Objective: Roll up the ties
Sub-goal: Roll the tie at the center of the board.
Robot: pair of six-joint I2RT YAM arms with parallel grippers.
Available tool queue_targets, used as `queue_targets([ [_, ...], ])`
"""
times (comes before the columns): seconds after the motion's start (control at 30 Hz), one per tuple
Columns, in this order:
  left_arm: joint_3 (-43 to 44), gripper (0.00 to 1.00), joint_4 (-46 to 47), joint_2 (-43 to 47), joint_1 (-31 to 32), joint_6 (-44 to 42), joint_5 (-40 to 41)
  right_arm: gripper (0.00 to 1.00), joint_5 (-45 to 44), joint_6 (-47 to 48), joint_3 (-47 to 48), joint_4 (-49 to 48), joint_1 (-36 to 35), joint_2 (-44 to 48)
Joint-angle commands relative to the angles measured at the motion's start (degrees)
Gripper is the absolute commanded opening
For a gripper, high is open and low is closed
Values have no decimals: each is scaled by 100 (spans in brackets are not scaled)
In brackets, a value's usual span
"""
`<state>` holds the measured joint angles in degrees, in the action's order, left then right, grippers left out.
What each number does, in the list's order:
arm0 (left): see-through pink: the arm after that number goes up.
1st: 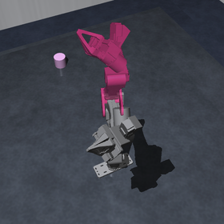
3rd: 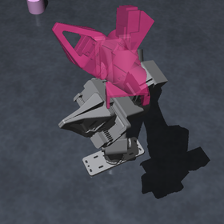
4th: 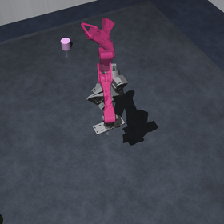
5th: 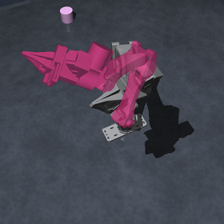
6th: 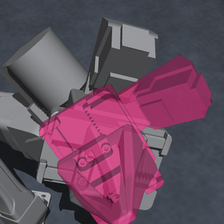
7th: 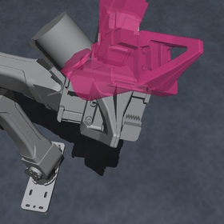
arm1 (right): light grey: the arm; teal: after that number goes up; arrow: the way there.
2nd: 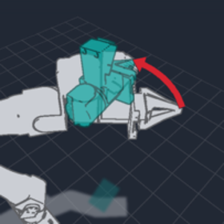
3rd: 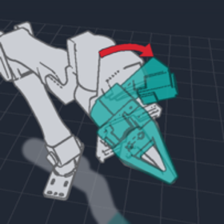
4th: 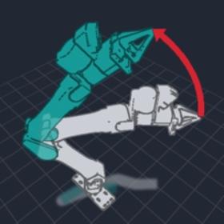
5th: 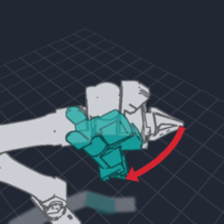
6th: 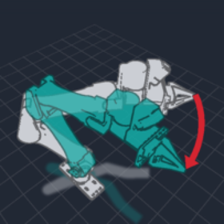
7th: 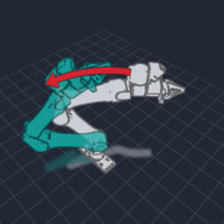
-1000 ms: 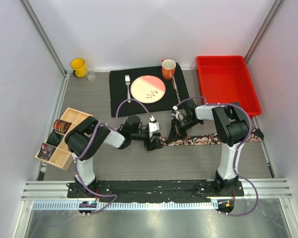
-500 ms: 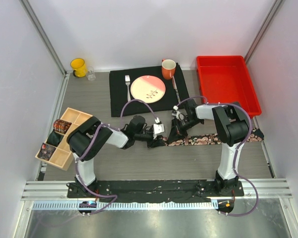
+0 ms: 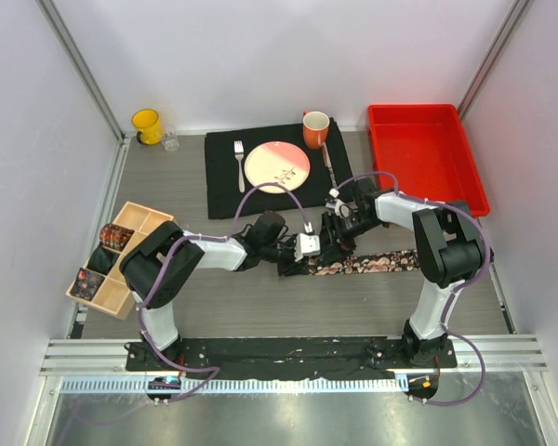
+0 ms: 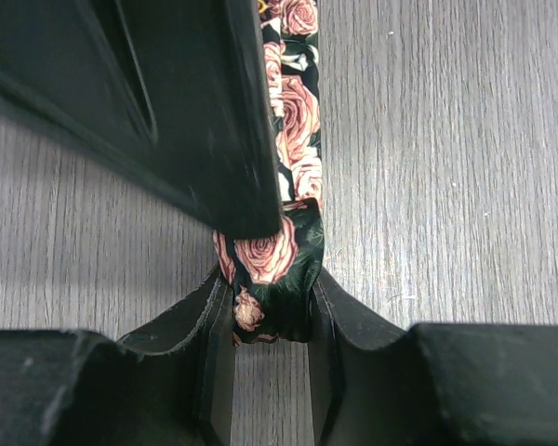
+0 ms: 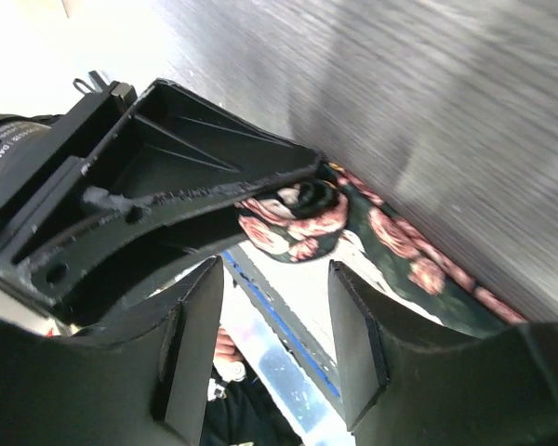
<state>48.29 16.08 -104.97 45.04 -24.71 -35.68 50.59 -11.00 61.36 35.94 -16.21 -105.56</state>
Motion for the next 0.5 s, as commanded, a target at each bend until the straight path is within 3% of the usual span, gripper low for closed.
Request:
queue_targets([
  [0.0, 4, 17, -1185, -287, 58, -254, 597, 53, 75, -341, 25, -298, -269, -113],
  [0.13, 22, 18, -1238, -296, 75, -262, 641, 46, -216, -253, 25, -430, -322, -281],
  [0.23, 31, 19, -1256, -287, 93, -271, 633, 33, -479, -69, 51, -360, -313, -421],
  [0.3, 22, 22, -1274, -287, 93, -289, 606, 13, -628, -33, 25, -334, -278, -500],
  [0.37, 22, 25, -1291, -287, 84, -298, 597, 1, -726, 37, 16, -272, -225, -632],
  [0.47, -4, 37, -1300, -296, 76, -315, 493, 1, -822, 186, -28, -184, -58, -703],
])
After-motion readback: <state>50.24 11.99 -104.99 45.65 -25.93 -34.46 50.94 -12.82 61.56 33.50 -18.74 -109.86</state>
